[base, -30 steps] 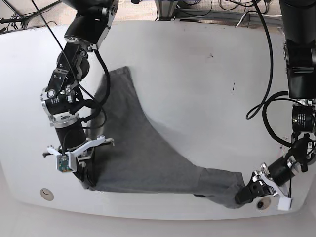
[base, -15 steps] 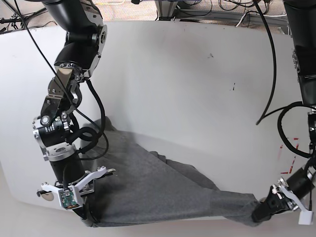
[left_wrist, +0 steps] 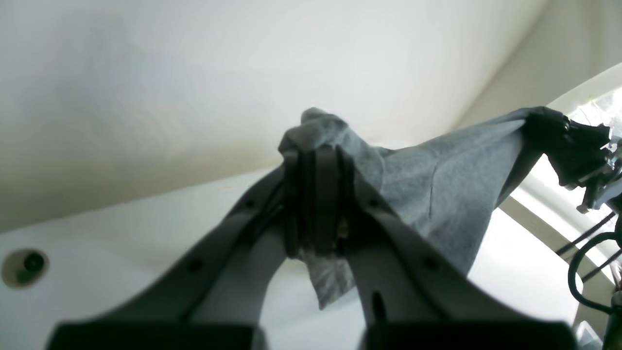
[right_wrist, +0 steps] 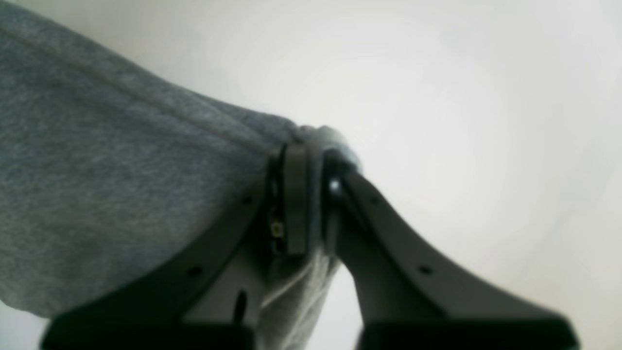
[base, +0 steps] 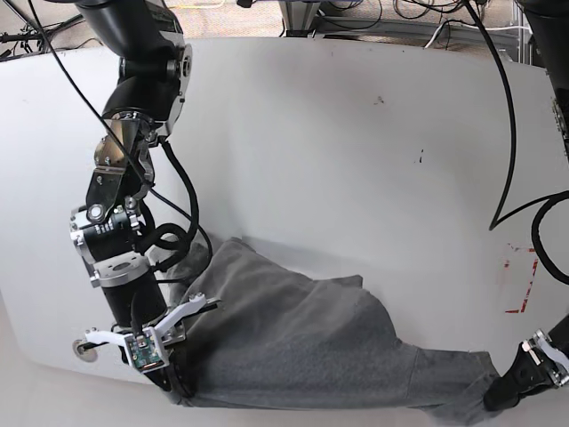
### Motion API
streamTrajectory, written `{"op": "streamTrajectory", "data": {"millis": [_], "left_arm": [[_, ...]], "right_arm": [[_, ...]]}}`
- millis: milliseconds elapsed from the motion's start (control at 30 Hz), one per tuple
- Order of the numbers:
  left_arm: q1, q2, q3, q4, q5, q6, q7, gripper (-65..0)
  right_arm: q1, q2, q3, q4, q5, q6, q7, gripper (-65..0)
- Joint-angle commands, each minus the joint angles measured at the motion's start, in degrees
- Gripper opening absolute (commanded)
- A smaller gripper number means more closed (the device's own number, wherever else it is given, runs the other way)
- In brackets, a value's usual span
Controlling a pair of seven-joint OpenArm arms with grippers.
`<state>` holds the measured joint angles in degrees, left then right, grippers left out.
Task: Fold the T-shirt properly
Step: 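Drag the held T-shirt across the table with both grippers, stretching it out, then lay the T-shirt flat, pulling it back toward the robot with both grippers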
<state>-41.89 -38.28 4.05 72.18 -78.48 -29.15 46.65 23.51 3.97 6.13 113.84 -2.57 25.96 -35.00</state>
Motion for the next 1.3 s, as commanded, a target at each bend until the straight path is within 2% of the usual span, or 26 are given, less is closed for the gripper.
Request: {"op": "streamTrajectory", "data": {"millis": [0, 100, 233, 433, 700, 1067, 1267], "left_arm": [[0.9, -0.7, -0.7, 0.7, -0.6, -0.3, -1.2, -65.0], [4.7, -0.5, -0.8, 0.8, -0.6, -0.3, -1.2, -65.0], [10.4, 0.4, -1.6, 0.9, -0.6, -1.3, -1.2, -65.0], [20.7, 1.0, -6.6, 3.7, -0.6, -1.9, -0.5, -65.0], [34.8, 1.0, -11.7, 8.8, -0.5, -1.9, 1.3, -65.0], [50.3, 0.7, -17.5, 11.1, -0.4, -1.9, 3.3, -65.0], [55.3, 0.8, -20.0, 11.1, -0.3, -1.8, 5.4, -65.0]], "right_arm": [[-1.6, -0.6, 0.2, 1.6, 0.0, -0.5, 1.1, -61.0], [-6.0, -1.1, 0.2, 1.9, 0.0, -0.5, 1.1, -61.0], [-12.7, -4.0, 0.1, 3.0, -0.1, -0.5, 1.1, -61.2], [-22.5, -7.8, 0.1, 3.4, -0.1, -0.5, 1.7, -61.4], [-35.7, -10.6, 0.1, 3.2, 0.3, -0.6, 7.4, -61.4], [-46.1, -11.1, 0.0, 3.0, 0.5, -0.6, 7.8, -61.4], [-49.6, -11.1, 0.2, 2.9, 0.5, -0.6, 7.8, -61.4]]}}
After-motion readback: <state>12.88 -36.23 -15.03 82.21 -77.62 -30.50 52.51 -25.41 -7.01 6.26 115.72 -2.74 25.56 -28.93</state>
